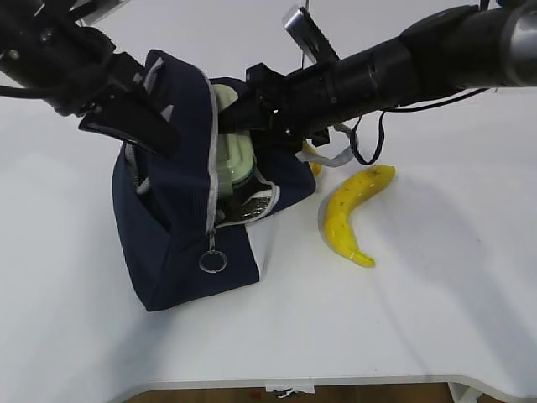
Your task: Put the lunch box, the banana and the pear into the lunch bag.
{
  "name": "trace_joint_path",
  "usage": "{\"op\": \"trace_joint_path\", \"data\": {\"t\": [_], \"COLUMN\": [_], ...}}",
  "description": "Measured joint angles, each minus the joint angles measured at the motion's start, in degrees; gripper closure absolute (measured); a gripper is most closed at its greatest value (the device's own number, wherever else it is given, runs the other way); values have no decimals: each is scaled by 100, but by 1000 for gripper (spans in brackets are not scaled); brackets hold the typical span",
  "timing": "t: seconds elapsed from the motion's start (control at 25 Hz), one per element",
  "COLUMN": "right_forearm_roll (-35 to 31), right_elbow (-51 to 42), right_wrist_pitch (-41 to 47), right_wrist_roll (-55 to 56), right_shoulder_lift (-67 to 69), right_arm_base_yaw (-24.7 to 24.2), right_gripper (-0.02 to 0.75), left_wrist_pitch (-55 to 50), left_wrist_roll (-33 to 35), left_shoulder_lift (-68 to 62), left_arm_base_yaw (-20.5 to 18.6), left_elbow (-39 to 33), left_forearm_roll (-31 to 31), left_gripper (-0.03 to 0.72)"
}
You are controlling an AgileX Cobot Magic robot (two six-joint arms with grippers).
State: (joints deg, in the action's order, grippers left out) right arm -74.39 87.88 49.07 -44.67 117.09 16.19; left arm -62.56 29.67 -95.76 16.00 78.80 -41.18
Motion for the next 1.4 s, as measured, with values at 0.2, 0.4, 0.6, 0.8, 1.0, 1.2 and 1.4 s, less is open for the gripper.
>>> {"op": "trace_joint_path", "data": {"t": [0.2,0.4,0.6,0.8,1.0,1.2,1.4], "right_forearm_roll": [-128,-223,-271,-326,-385,-374,-350], "right_elbow": [0,0,70,239,322,335,335], "right_wrist_pitch": [-95,-383,-411,-399,-377,-373,-383], "right_wrist_roll": [-229,-474,-530,-530,-530,-530,-530], "right_shoulder_lift": [49,97,446,759,889,901,901], "right_arm_base_yaw": [122,328,404,404,404,417,417], "right_gripper": [376,376,376,376,376,376,372], "left_wrist_pitch": [0,0,0,10,-1,-52,-55], "left_wrist_roll": [9,9,9,9,9,9,9], "left_shoulder_lift": [0,0,0,0,0,11,29], "left_arm_base_yaw": [0,0,0,0,0,0,0], "left_elbow": [0,0,0,0,0,-50,-235], "left_forearm_roll": [191,249,261,261,451,804,830], "left_gripper": [676,676,676,676,676,676,676]}}
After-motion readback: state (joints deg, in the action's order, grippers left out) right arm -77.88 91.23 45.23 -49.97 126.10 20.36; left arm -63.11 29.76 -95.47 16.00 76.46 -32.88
